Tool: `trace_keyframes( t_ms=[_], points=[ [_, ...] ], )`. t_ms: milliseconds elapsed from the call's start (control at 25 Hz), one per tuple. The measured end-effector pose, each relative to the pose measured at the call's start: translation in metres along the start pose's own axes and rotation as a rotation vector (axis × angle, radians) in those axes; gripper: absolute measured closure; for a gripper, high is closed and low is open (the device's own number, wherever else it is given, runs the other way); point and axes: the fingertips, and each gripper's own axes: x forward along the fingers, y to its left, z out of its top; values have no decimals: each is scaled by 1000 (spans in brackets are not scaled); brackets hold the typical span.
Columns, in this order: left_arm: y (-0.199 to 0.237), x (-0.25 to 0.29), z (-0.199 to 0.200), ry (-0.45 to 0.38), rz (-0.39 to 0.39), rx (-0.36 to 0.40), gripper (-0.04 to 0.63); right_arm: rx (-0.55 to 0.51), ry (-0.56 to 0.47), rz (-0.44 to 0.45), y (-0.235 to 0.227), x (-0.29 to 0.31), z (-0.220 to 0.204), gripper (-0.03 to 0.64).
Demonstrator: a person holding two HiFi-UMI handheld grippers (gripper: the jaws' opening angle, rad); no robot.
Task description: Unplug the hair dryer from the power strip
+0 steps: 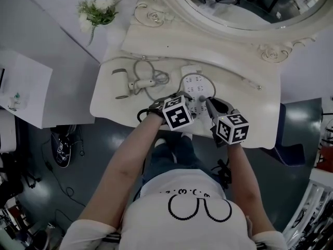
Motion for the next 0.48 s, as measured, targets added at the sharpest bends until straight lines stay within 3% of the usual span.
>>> trace_keyframes(
  t_ms=[160,320,480],
  points=[
    [-1,0,0,7,3,5,348,-30,-9,9,6,-1,4,594],
    [-1,2,0,17,5,14,348,-14,-115,37,9,-6,41,594],
    [-1,1,0,23,3,11,348,69,-51,67,-6,-6,52,592]
  ],
)
